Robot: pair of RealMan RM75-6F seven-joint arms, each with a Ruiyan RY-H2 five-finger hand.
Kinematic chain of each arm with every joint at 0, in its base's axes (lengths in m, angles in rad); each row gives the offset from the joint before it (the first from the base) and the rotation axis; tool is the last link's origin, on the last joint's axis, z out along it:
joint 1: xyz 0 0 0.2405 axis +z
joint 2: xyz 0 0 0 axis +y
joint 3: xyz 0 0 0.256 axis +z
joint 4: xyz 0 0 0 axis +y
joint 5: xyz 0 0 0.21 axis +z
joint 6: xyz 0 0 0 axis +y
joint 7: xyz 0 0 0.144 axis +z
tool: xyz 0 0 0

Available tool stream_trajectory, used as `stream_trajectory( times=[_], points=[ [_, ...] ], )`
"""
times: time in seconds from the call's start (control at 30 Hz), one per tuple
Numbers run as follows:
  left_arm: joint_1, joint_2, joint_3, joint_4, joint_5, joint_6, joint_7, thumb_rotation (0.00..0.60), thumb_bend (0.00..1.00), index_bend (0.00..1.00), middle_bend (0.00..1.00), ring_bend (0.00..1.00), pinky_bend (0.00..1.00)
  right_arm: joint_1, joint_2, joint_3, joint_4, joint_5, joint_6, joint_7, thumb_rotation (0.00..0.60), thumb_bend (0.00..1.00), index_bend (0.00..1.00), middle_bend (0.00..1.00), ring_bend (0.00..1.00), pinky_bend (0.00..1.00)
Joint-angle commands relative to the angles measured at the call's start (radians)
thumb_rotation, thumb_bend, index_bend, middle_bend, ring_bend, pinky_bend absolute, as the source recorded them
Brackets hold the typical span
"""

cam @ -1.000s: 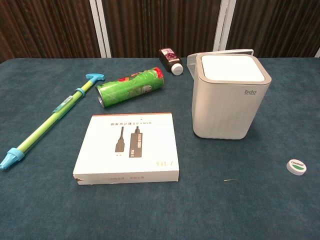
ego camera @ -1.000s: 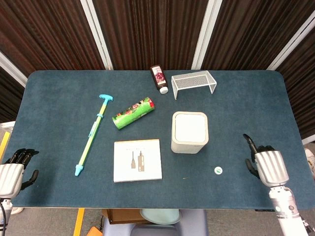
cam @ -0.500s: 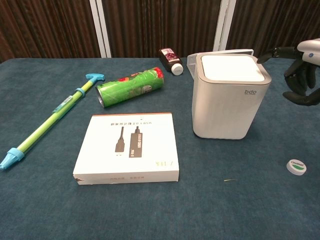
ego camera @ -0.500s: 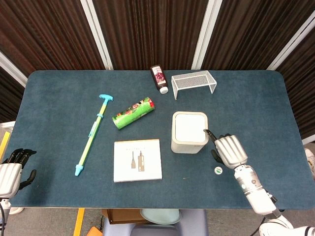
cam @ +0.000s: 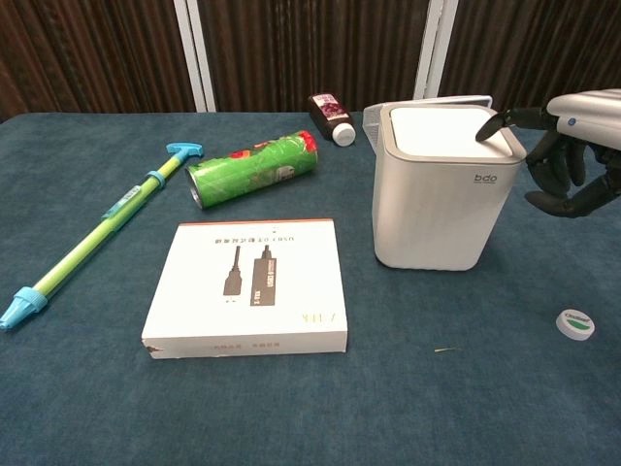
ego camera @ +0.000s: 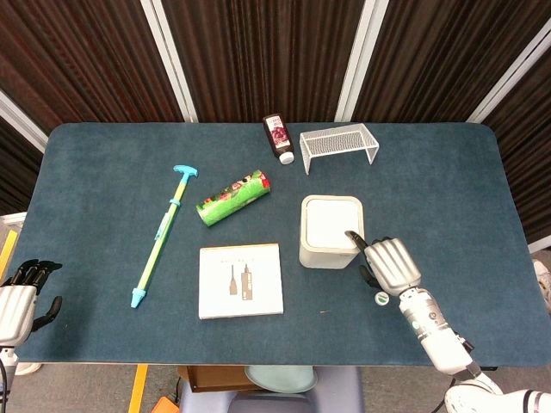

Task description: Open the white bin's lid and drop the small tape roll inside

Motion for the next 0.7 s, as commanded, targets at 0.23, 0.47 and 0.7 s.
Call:
stream_trajectory(
  times=[0.23, 0.47, 0.7],
  points=[
    [0.001, 0.002, -0.003, -0.003, -0.002, 0.003, -0.001, 0.600, 0.38, 0.27, 0.24, 0.16, 0.46, 0.014, 0.000, -0.014, 0.007, 0.024, -0.006, 0.008, 0.600, 0.53, 0.29, 0.79, 0.67, 0.64],
    [-0.001, 0.002, -0.004, -0.006, -0.005, -0.001, 0.003, 0.600, 0.38, 0.27, 0.24, 0.16, 0.46, 0.026, 0.012, -0.019, 0.006, 0.040, -0.016, 0.026, 0.600, 0.53, 0.29, 0.79, 0.67, 0.64],
    [-0.002, 0.002, -0.006, -0.008, -0.007, -0.002, 0.003, 0.600, 0.38, 0.27, 0.24, 0.16, 0.46, -0.008, 0.003, -0.019, 0.015, -0.093, 0.116, 0.047, 0.600, 0.53, 0.29, 0.79, 0.66, 0.64]
  ],
)
